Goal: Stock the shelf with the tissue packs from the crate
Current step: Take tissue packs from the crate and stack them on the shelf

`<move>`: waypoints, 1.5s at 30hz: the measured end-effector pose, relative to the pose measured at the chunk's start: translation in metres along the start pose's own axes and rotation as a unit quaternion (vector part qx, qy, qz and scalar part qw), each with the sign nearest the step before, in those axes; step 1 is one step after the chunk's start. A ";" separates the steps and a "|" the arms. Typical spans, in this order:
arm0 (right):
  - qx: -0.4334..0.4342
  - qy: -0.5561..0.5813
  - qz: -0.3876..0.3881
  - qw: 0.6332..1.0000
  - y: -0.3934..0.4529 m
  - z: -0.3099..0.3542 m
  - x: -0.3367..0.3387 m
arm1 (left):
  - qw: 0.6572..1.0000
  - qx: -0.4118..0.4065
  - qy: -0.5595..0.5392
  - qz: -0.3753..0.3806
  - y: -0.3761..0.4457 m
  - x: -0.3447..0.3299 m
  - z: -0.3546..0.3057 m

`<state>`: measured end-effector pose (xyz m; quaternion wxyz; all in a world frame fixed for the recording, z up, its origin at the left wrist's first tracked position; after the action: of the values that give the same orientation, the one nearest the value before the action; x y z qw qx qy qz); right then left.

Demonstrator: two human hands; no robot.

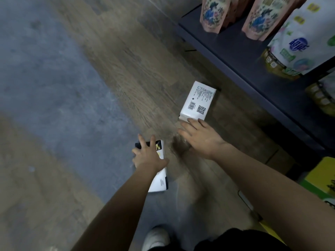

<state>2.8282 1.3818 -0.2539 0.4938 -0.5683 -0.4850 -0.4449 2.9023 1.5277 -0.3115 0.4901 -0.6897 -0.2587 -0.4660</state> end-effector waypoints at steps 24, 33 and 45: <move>-0.284 0.026 -0.023 0.958 -0.230 -0.089 0.553 | 0.981 -0.100 -0.100 -0.136 -0.294 0.531 -0.166; -0.425 -0.042 -0.147 0.892 -0.393 -0.123 0.659 | 0.946 -0.283 -0.062 -0.148 -0.442 0.600 -0.270; -0.515 -0.098 -0.110 0.845 -0.635 -0.121 0.686 | 0.877 -0.448 -0.068 -0.160 -0.654 0.571 -0.410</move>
<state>2.2871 1.3652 0.5182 0.0280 -0.7246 -0.2911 -0.6241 2.4569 1.3473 0.5201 0.0287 -0.8147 -0.1623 -0.5559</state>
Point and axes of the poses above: each hand's wrist, its own y-axis towards the middle knuckle, its own x-axis out of the back of the hand, z = x × y, the point moved 5 cm from there along y, towards the middle knuckle, and after that the axes turned 15 degrees about -z, right-handed, at the moved point
